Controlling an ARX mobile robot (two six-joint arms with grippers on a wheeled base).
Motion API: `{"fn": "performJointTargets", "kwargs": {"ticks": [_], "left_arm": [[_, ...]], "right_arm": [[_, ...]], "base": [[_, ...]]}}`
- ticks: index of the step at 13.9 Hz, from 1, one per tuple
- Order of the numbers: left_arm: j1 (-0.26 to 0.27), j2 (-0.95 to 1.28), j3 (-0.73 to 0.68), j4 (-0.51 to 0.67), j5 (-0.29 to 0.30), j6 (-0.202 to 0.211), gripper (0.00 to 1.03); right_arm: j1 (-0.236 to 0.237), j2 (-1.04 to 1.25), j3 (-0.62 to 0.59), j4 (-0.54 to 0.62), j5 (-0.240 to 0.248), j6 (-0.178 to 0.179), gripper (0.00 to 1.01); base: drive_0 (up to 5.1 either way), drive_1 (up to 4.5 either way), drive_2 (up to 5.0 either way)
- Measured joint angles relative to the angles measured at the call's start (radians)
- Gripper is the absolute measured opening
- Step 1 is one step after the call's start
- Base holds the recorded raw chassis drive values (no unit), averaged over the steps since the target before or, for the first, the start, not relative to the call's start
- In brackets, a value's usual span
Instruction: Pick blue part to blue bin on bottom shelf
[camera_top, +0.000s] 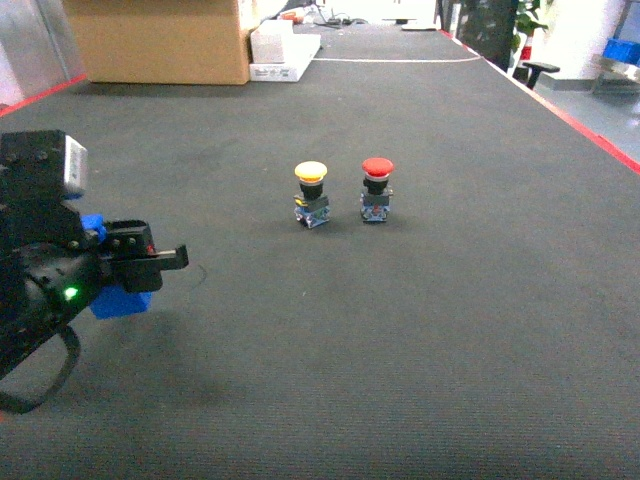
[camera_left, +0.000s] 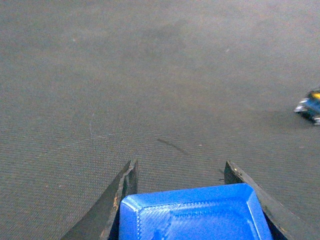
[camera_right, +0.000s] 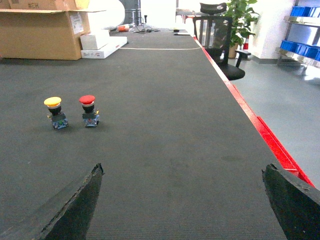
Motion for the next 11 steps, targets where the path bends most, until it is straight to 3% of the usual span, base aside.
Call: {"fn": "performJointTargets", "kwargs": {"ticks": [1, 2, 3, 4, 8, 9, 11], "left_arm": [[-0.023, -0.123, -0.125, 0.042, 0.018, 0.012, 0.44], [-0.049, -0.307, -0.260, -0.040, 0.038, 0.012, 0.44], [-0.076, -0.527, -0.379, -0.175, 0.039, 0.010, 0.44], [-0.111, -0.783, -0.459, -0.340, 0.002, 0.011, 0.44], [-0.226, -1.712, -0.494, -1.007, -0.175, 0.017, 0.44], [-0.262, -1.819, -0.495, -1.081, -0.203, 0.019, 0.44], [-0.269, -1.825, -0.497, -1.086, -0.200, 0.023, 0.44]], "right_arm": [[0.000, 0.000, 0.000, 0.000, 0.000, 0.000, 0.98], [0.000, 0.000, 0.000, 0.000, 0.000, 0.000, 0.98], [0.000, 0.000, 0.000, 0.000, 0.000, 0.000, 0.98], [0.000, 0.000, 0.000, 0.000, 0.000, 0.000, 0.98], [0.000, 0.000, 0.000, 0.000, 0.000, 0.000, 0.98], [0.000, 0.000, 0.000, 0.000, 0.000, 0.000, 0.98], [0.000, 0.000, 0.000, 0.000, 0.000, 0.000, 0.98]], "base": [[0.0, 0.00, 0.0], [0.0, 0.00, 0.0], [0.0, 0.00, 0.0], [0.0, 0.00, 0.0], [0.0, 0.00, 0.0], [0.0, 0.00, 0.0], [0.0, 0.00, 0.0]]}}
